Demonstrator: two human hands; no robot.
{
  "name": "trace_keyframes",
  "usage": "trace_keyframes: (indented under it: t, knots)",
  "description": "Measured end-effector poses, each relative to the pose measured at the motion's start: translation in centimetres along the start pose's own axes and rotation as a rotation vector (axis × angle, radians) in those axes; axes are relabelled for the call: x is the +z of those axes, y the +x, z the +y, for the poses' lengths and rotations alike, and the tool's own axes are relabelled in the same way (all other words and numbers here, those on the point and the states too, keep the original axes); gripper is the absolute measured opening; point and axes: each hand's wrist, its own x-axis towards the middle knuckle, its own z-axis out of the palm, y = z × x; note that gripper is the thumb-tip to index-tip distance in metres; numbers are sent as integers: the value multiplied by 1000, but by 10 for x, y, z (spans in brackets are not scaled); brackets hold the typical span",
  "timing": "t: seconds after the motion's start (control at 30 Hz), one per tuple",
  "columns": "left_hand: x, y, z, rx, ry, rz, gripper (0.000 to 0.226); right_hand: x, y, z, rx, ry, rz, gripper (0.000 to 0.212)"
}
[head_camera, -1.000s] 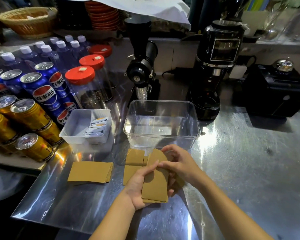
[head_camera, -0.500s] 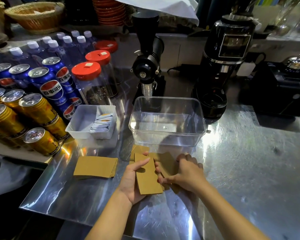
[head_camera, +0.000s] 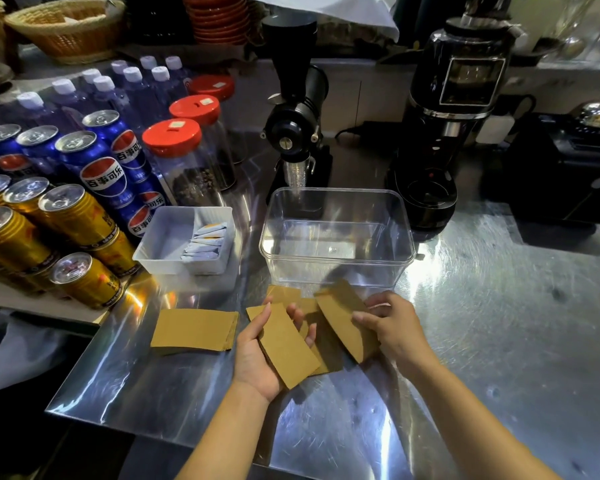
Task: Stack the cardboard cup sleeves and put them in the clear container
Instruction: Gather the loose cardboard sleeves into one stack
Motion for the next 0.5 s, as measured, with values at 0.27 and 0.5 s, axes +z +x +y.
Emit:
trace_keyframes:
  t: [0.27, 0.5]
  knots:
    - [2, -1, -12, -83, 127, -64, 33, 32, -14, -10, 50, 171, -88, 23]
    - [-2, 2, -15, -48, 67, -38, 54, 57, -29, -4, -187, -113, -123, 19]
